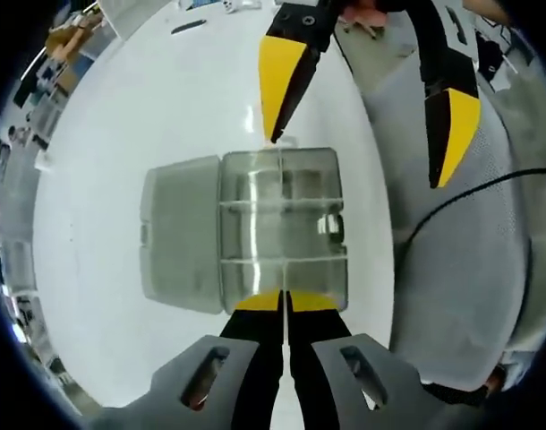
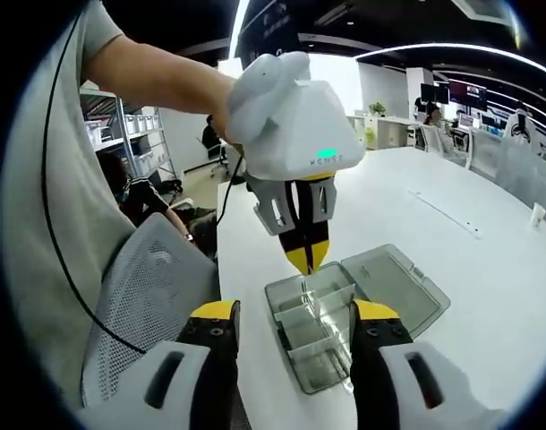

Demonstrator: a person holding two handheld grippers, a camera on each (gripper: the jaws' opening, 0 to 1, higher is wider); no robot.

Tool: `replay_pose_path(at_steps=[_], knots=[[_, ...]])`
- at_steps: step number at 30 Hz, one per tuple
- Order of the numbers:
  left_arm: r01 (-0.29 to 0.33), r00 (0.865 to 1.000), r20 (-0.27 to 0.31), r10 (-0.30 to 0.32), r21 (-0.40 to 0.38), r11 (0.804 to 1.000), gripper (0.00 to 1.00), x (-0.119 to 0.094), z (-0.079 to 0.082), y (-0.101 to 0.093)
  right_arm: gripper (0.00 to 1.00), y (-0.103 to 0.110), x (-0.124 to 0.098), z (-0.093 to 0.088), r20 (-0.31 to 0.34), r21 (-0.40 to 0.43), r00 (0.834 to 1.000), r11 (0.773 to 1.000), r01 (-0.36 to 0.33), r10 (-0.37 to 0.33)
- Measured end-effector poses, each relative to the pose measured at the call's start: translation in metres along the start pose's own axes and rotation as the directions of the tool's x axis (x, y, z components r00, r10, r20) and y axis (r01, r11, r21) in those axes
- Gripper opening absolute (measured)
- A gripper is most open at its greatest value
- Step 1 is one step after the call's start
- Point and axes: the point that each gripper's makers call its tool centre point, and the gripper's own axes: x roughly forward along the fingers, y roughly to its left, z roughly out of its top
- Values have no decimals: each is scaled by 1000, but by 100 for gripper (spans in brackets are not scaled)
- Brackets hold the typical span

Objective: Insert the divider into the dual guide fixture by aligning both edges with the guide slots and pushing it downward to the bottom, including one-sided entry, uneven engagement, binding, and posture correction.

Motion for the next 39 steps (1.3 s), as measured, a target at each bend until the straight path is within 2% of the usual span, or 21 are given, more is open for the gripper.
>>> replay_pose_path(at_steps=[13,23,39], knots=[[19,999,46,-18,-15,1000,0,2,-5,0,46,0,-1,1,2,0,1000,1000,2,-2],[17,999,38,-16,-14,1000,0,7,-4,-1,46,-1,-2,2,6,0,1000,1000,5,-5],[57,997,60,-52,-81,995,0,11,-7,1,45,-2,-3,2,9,7,1000,1000,8,-8]])
